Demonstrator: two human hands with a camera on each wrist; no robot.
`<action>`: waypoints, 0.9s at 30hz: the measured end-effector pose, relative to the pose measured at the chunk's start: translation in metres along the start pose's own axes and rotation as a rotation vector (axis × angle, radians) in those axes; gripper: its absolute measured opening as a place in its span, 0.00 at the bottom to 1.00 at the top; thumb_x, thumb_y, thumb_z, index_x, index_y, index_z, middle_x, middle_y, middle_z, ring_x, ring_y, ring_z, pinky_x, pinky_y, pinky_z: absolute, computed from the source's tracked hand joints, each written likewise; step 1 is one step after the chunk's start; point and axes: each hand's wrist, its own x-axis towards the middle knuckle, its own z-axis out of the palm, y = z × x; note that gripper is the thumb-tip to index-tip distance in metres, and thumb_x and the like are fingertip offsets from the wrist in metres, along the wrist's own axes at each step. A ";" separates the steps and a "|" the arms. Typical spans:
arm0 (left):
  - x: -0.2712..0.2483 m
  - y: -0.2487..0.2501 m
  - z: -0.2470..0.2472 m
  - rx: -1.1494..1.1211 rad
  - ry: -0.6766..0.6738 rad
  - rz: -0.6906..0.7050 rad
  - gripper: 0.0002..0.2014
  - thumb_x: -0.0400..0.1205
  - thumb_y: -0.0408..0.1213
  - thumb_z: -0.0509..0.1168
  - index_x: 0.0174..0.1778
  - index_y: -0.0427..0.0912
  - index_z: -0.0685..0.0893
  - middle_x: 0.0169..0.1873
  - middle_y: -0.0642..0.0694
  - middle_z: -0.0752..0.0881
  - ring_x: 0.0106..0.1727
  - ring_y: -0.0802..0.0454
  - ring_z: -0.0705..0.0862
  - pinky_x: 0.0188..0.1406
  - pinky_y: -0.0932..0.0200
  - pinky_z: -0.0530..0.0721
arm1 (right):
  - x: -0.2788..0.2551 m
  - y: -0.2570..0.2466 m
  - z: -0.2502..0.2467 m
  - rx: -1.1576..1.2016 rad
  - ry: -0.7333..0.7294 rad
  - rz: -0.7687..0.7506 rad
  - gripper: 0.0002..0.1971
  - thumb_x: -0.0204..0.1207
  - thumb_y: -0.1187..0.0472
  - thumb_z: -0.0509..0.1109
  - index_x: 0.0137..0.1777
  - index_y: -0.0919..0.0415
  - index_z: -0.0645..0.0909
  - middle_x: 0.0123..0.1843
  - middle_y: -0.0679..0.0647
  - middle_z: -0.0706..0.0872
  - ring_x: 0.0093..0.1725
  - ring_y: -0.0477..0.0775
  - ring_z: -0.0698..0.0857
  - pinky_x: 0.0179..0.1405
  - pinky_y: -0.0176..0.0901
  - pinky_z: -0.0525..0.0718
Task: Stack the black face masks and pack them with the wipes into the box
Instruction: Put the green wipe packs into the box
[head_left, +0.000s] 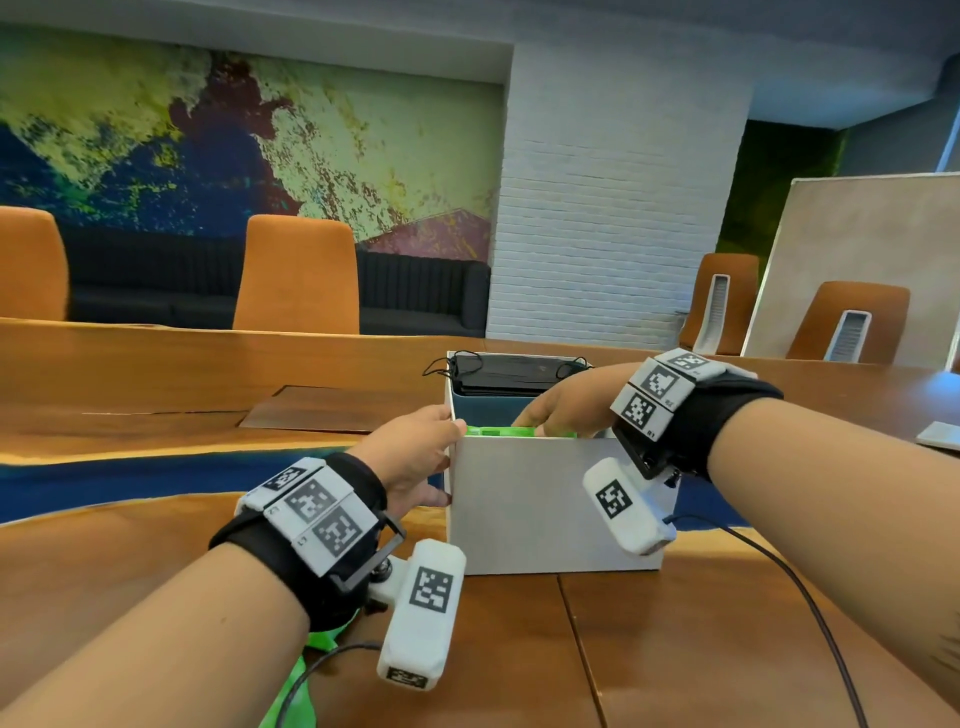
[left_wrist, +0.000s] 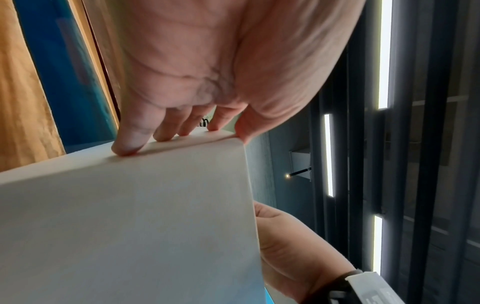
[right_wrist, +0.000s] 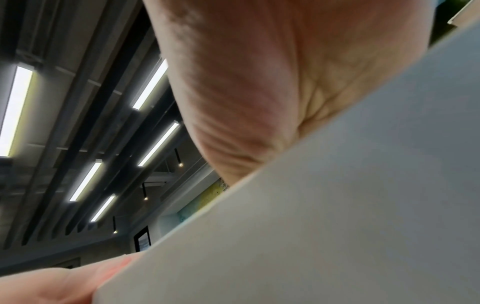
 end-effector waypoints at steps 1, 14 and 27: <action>0.000 0.000 -0.001 0.000 -0.002 -0.003 0.19 0.88 0.35 0.55 0.76 0.46 0.68 0.69 0.40 0.76 0.72 0.43 0.73 0.72 0.28 0.68 | 0.000 0.000 0.001 0.013 -0.001 0.000 0.18 0.83 0.58 0.62 0.72 0.48 0.76 0.63 0.52 0.83 0.65 0.55 0.82 0.65 0.48 0.81; -0.016 0.002 0.003 0.015 0.047 0.036 0.16 0.87 0.35 0.56 0.72 0.43 0.72 0.72 0.40 0.74 0.74 0.40 0.71 0.70 0.31 0.73 | -0.036 0.003 0.009 0.165 0.372 -0.142 0.16 0.84 0.51 0.60 0.69 0.48 0.78 0.68 0.48 0.81 0.67 0.49 0.78 0.64 0.40 0.73; -0.098 0.006 -0.068 0.153 0.196 0.043 0.14 0.86 0.42 0.59 0.64 0.44 0.80 0.55 0.43 0.84 0.54 0.45 0.85 0.56 0.45 0.83 | -0.067 -0.068 0.052 0.534 0.614 -0.417 0.05 0.81 0.56 0.66 0.52 0.51 0.83 0.46 0.45 0.84 0.45 0.42 0.81 0.40 0.31 0.79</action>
